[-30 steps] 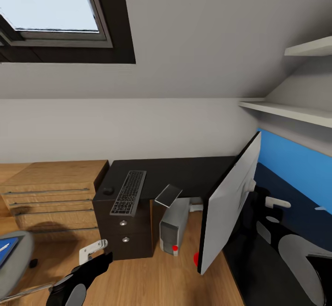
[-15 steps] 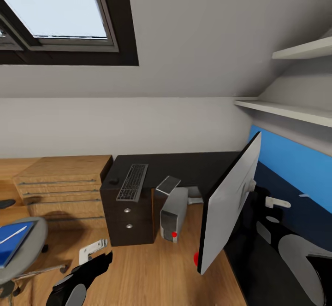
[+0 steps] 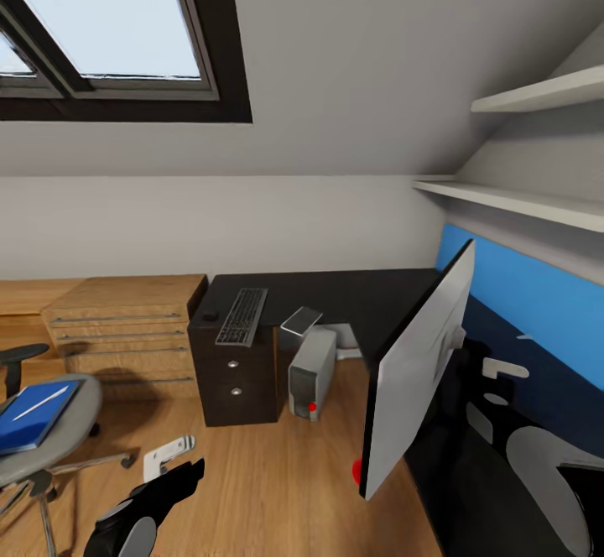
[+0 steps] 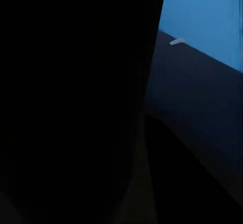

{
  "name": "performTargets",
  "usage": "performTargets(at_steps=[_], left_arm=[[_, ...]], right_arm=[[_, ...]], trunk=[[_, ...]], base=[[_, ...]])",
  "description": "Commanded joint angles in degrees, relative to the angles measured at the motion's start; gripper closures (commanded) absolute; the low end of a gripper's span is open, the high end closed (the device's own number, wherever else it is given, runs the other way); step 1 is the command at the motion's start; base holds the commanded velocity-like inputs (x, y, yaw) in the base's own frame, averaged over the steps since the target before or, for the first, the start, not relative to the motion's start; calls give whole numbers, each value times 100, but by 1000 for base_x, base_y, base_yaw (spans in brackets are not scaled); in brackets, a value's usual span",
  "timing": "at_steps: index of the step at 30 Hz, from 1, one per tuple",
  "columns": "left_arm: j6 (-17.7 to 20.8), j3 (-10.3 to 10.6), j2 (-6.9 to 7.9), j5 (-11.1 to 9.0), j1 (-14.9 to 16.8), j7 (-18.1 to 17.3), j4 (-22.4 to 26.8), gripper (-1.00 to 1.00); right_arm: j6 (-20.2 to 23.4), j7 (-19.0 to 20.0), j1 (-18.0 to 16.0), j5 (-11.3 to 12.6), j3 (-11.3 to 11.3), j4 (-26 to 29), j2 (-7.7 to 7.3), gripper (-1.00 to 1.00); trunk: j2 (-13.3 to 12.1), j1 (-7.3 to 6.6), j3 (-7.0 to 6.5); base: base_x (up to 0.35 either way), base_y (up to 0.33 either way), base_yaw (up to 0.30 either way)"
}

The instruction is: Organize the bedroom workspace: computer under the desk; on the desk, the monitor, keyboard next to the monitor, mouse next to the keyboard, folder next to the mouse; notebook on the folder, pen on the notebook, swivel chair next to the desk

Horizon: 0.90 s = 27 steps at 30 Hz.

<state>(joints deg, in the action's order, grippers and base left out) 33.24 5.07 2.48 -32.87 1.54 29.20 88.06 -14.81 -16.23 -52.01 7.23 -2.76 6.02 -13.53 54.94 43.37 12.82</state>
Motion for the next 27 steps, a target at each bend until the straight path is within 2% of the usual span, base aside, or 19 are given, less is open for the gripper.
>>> performTargets(at_steps=[1,17,27], left_arm=[[7,12,6,-56,6,59,9,-100],[7,3,25,-41,6,60,9,-100],[7,-15,33,-39,9,60,-38,-100]], right_arm=[[-49,13,-3,129,29,-22,-1,100],[-49,14,-2,129,30,-22,3,100],[-49,10,-2,129,96,-22,13,100]], trunk=[[6,-2,9],[6,-2,9],[6,-2,9]], base=[[-256,-235,0],[-142,-307,0],[-28,-340,0]])
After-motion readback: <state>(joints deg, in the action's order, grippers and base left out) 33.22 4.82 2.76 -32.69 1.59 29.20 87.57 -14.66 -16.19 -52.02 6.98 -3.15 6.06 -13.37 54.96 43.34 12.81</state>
